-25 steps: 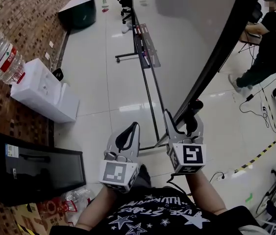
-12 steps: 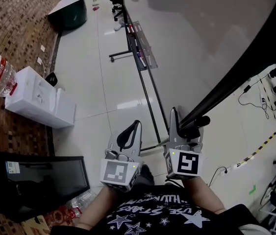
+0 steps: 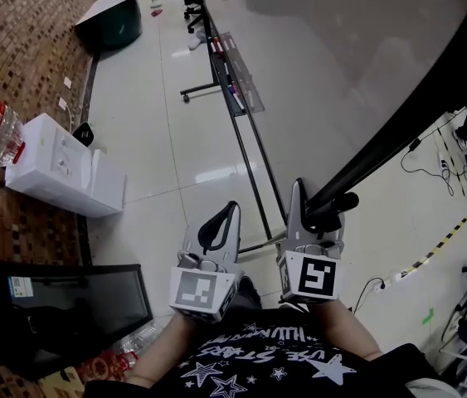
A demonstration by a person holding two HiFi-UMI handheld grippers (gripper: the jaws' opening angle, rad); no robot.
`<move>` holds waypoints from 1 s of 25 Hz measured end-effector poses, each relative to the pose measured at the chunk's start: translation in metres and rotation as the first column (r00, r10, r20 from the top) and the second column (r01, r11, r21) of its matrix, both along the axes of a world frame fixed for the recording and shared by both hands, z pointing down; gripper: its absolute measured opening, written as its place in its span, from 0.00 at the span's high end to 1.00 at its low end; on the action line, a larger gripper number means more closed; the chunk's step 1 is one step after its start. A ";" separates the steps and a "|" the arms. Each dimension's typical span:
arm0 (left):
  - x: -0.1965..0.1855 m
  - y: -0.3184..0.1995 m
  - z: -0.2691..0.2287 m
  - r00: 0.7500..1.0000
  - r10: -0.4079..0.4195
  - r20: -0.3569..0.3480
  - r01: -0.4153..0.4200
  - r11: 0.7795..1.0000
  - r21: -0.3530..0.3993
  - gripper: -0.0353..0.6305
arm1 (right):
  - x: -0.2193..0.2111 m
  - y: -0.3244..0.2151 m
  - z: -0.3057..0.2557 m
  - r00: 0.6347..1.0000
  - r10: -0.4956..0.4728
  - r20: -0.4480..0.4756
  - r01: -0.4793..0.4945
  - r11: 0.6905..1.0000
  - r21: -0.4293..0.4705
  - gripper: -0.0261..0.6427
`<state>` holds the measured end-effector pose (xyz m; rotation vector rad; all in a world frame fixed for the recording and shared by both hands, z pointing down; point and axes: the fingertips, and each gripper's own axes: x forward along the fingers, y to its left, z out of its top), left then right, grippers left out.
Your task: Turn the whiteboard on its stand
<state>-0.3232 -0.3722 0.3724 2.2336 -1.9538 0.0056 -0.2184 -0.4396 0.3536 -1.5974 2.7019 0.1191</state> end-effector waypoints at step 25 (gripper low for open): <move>0.022 0.044 0.009 0.999 -0.025 0.020 0.025 1.000 -0.017 0.94 | 0.011 0.019 0.021 0.999 -0.033 0.004 0.033 0.998 -0.059 0.83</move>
